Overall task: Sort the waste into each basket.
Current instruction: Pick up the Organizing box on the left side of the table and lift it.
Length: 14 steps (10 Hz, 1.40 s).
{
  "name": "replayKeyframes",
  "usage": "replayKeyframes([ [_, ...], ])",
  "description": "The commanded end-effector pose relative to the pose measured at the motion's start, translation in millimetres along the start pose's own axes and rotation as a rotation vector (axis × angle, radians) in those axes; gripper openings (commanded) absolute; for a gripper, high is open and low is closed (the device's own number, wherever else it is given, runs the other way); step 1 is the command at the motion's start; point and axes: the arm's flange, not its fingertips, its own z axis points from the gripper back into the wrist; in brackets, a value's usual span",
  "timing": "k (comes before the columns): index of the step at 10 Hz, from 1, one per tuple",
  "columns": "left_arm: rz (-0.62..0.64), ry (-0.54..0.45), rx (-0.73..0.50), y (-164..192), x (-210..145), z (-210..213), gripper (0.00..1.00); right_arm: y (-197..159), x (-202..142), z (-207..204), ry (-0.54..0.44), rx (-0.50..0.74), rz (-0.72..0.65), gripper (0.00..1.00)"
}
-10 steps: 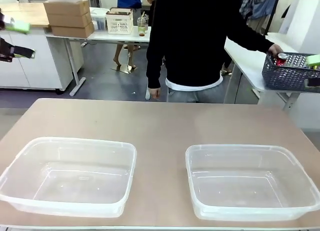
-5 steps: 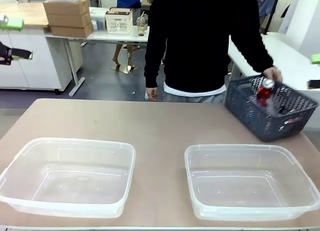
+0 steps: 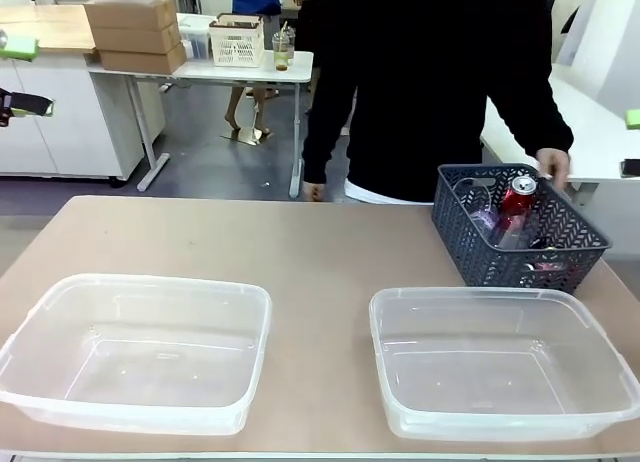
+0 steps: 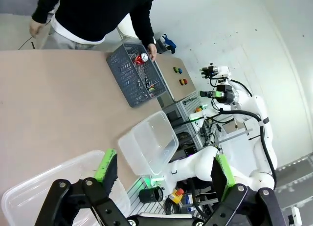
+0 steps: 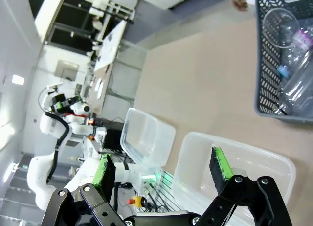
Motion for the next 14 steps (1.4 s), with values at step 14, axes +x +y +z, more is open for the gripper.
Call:
replayKeyframes([
  [14, -0.106, 0.794, 0.374, -44.3, -97.3, -0.4, 1.00, 146.2, -125.4, -259.0, 0.441, -0.268, 0.217, 1.00],
])
